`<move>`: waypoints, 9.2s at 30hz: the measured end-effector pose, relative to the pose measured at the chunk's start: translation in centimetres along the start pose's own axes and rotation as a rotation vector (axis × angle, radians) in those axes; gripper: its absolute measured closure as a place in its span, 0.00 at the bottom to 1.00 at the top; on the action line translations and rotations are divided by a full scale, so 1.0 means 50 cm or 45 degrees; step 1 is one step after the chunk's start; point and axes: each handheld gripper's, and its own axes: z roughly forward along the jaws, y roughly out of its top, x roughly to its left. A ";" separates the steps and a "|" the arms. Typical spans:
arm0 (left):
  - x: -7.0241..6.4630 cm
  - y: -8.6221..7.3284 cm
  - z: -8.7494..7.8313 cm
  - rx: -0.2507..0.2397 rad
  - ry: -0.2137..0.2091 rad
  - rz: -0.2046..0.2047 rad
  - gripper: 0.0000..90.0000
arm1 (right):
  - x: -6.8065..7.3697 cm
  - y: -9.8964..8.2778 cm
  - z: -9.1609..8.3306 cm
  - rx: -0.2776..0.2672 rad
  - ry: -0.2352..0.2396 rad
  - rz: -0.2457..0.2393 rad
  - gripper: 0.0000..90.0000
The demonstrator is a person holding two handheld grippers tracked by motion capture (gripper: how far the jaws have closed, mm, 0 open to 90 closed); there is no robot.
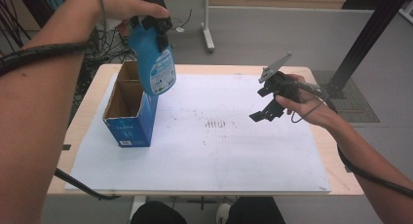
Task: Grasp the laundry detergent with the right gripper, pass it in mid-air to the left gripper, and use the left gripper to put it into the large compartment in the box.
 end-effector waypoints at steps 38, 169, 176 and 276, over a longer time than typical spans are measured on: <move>0.175 -0.074 -0.099 -0.123 0.077 -0.737 0.40 | -0.026 -0.040 -0.052 0.068 -0.047 0.015 0.00; 0.216 -0.080 0.444 0.046 -0.010 -0.747 0.40 | -0.023 -0.020 0.010 0.122 -0.002 -0.014 0.00; 0.213 -0.076 0.470 0.068 -0.018 -0.735 0.40 | -0.025 -0.023 0.010 0.121 -0.003 -0.009 0.00; 0.213 -0.071 0.491 0.030 0.003 -0.722 0.40 | -0.029 -0.011 -0.010 0.115 -0.042 -0.018 0.00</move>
